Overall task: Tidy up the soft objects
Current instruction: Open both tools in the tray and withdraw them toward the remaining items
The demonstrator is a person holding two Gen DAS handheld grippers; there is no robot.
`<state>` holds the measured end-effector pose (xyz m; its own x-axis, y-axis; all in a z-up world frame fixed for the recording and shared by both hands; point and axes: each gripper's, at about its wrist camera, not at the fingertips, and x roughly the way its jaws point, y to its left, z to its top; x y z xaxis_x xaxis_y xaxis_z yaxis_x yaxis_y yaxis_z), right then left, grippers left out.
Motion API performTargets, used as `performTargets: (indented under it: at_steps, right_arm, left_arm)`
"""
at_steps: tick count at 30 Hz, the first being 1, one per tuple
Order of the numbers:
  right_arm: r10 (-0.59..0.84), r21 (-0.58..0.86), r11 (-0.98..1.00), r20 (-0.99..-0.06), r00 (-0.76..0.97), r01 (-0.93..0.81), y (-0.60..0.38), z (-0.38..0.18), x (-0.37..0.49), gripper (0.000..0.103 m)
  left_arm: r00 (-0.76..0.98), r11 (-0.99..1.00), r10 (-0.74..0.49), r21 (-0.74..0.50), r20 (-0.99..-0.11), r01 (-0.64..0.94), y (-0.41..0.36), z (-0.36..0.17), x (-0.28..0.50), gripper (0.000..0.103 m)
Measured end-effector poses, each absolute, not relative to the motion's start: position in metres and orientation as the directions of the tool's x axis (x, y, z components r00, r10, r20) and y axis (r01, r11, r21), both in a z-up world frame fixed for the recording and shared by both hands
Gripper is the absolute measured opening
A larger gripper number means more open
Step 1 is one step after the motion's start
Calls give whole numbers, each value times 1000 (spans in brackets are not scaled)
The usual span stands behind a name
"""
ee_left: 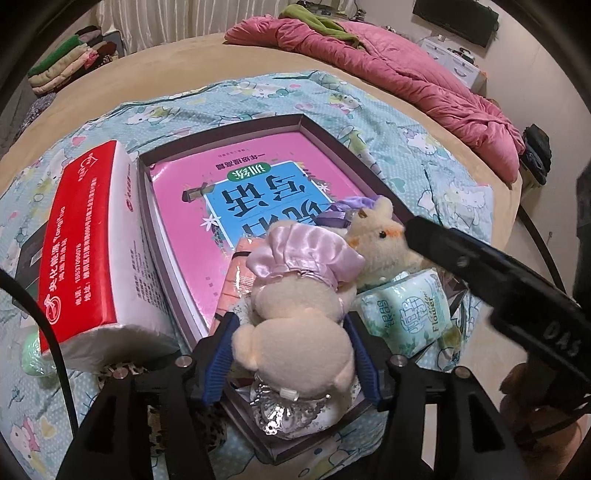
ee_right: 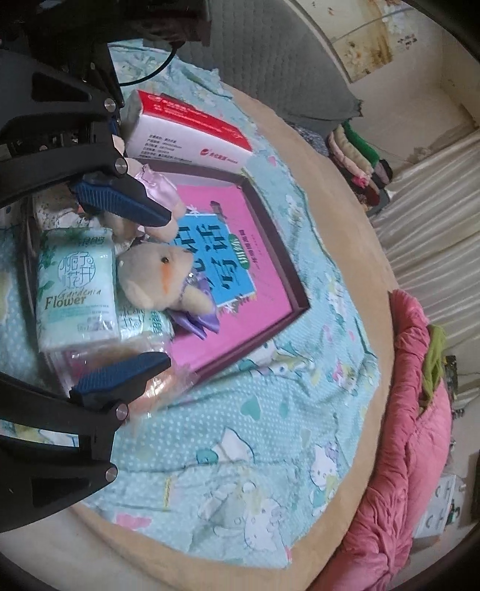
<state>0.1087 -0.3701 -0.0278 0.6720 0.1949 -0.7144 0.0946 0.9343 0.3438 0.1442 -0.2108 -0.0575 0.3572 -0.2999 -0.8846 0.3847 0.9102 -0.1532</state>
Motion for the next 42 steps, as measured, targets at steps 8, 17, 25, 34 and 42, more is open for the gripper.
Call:
performTargets:
  at_steps: [8, 17, 25, 34, 42]
  right_arm:
    - [159, 330, 938, -681, 715, 105, -377, -12, 96, 76]
    - [137, 312, 945, -658, 740, 102, -374, 7, 83, 78]
    - [121, 295, 951, -636, 763, 95, -366, 24, 71, 81]
    - [152, 261, 965, -617, 772, 19, -334, 45, 58, 81]
    - [187, 232, 971, -611, 770, -51, -299, 59, 48, 82]
  left_arm:
    - [377, 913, -298, -146, -877, 381, -206, -46, 140, 68]
    - [440, 912, -288, -104, -851, 396, -199, -15, 125, 76]
    - [485, 916, -281, -82, -828, 392, -184, 9, 112, 81]
    - [524, 929, -273, -80, -807, 360, -156, 30, 98, 87]
    - [547, 939, -263, -80, -794, 335, -128, 41, 84, 87]
